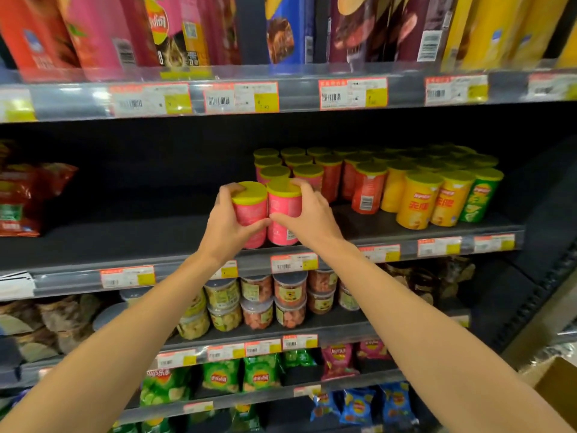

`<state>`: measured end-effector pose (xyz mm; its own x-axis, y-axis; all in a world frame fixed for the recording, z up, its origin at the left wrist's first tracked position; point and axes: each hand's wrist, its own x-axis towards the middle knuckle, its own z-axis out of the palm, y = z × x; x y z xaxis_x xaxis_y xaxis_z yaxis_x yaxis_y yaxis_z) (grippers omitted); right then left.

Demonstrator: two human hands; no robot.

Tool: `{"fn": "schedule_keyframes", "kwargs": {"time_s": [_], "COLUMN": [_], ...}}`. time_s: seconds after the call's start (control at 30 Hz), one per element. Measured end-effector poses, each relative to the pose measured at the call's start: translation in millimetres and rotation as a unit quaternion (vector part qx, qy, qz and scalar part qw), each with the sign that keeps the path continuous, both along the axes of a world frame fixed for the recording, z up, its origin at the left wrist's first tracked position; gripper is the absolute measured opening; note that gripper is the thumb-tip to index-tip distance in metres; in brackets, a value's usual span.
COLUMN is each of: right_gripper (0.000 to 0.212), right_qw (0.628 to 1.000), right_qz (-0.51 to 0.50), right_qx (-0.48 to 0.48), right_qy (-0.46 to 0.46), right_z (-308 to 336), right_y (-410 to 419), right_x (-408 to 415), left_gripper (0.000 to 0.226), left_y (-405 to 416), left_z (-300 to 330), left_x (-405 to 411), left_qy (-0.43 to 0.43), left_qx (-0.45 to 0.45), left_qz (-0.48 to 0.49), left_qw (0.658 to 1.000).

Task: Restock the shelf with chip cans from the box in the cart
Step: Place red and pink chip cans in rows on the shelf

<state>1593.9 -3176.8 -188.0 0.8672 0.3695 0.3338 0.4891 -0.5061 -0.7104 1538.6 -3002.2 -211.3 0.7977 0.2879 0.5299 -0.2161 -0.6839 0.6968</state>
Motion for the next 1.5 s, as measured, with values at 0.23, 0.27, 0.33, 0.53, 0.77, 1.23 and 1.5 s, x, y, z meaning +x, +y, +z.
{"fn": "schedule_keyframes", "kwargs": {"time_s": [0.23,0.27,0.33,0.53,0.77,1.23,1.5], "right_gripper": [0.081,0.080,0.080,0.076,0.078,0.075,0.078], "right_qw": [1.000,1.000,1.000,0.999,0.998,0.994,0.991], "right_qz": [0.002,0.002,-0.001,-0.013,-0.038,-0.088,-0.111], "right_qx": [0.002,0.000,0.004,0.040,0.047,0.040,0.047], "right_qy": [-0.005,-0.005,-0.004,0.004,-0.014,-0.053,-0.057], "right_z": [-9,-9,-10,-18,-32,-41,-41], "right_y": [17,18,20,25,27,-2,-20], "right_x": [2,3,5,8,2,25,51], "left_gripper": [0.084,0.083,0.081,0.080,0.084,0.078,0.078], "left_y": [15,15,14,17,19,26,25], "left_z": [-13,-14,-17,-24,-27,-25,-23], "left_x": [-1,-1,-1,2,3,-1,-3], "left_qy": [0.021,0.020,0.014,0.005,-0.006,0.018,0.024], "left_qx": [-0.038,-0.043,-0.051,-0.060,-0.063,-0.046,-0.057], "left_qz": [-0.005,-0.004,-0.004,-0.017,-0.036,-0.053,-0.049], "left_qw": [0.999,0.999,0.999,0.998,0.997,0.997,0.997]}}
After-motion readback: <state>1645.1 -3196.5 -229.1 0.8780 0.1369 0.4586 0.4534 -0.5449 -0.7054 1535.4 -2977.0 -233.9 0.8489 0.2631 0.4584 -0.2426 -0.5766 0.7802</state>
